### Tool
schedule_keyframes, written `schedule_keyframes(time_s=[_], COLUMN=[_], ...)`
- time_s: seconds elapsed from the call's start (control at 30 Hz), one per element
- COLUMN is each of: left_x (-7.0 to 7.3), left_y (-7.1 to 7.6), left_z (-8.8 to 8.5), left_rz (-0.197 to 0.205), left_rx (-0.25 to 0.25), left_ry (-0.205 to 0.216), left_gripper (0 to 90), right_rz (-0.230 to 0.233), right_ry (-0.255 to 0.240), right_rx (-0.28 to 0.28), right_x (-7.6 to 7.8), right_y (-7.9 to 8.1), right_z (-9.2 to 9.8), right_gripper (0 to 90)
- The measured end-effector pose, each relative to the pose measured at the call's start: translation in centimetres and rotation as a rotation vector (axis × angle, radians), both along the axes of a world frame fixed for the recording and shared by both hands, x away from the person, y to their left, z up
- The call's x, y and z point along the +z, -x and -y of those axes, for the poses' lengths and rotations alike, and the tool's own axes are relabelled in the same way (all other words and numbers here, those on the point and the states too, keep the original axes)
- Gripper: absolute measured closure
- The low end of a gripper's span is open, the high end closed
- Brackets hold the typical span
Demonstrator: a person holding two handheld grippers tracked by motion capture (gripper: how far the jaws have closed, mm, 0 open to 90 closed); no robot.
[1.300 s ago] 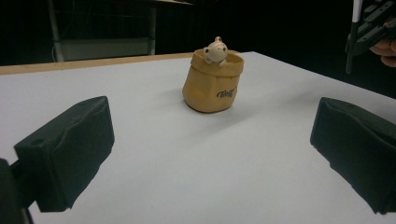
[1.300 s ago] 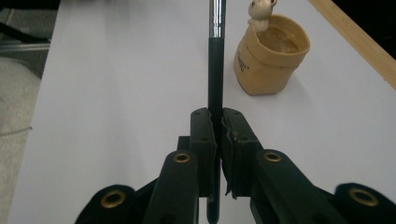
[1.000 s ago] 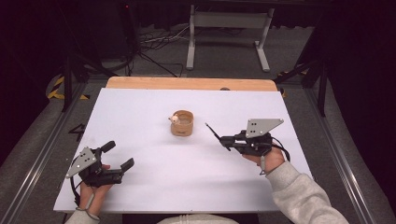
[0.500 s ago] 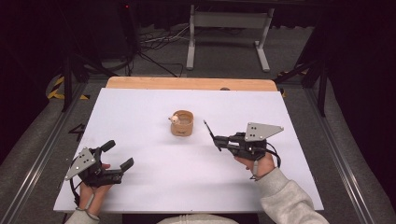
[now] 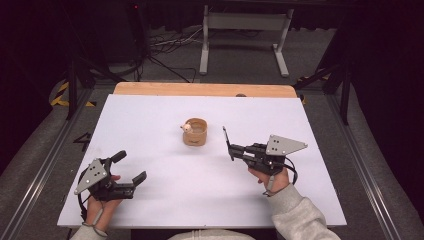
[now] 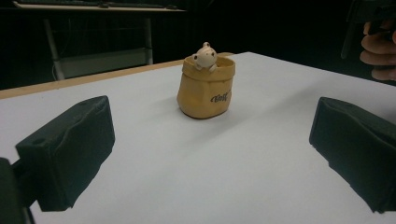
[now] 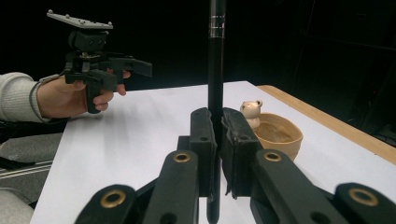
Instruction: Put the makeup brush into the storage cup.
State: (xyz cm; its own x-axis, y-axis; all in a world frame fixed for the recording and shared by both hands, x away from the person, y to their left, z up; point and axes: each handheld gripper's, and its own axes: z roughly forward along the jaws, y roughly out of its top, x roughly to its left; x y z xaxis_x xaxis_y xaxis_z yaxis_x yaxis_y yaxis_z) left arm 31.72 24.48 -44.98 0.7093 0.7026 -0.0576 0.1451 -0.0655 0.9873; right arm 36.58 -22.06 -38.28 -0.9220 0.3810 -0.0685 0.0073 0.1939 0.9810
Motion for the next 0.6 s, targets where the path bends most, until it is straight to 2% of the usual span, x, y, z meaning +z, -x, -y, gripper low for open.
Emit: schedule_keyframes(time_s=[0.17,0.4,0.5,0.6], left_x=[0.1,0.2,0.4,0.7], left_y=[0.0,0.0,0.1,0.2], left_z=[0.2,0.2,0.4,0.6], left_rz=[-0.013,-0.008,-0.025,-0.014], left_rx=[0.005,0.012,-0.006,-0.024], left_ry=[-0.007,-0.007,0.016,0.007], left_gripper=[0.1,0.1,1.7,2.1], right_rz=[-0.010,-0.015,-0.010,-0.017], right_ry=[-0.011,-0.029,-0.032,-0.044], right_rx=[0.001,0.015,0.022,0.036], right_x=[-0.2,-0.6,-0.9,-1.3], right_y=[-0.1,0.0,0.1,0.2], right_z=[-0.2,-1.4,-2.0,-2.5], right_gripper=[83.6,83.6,83.6,83.6])
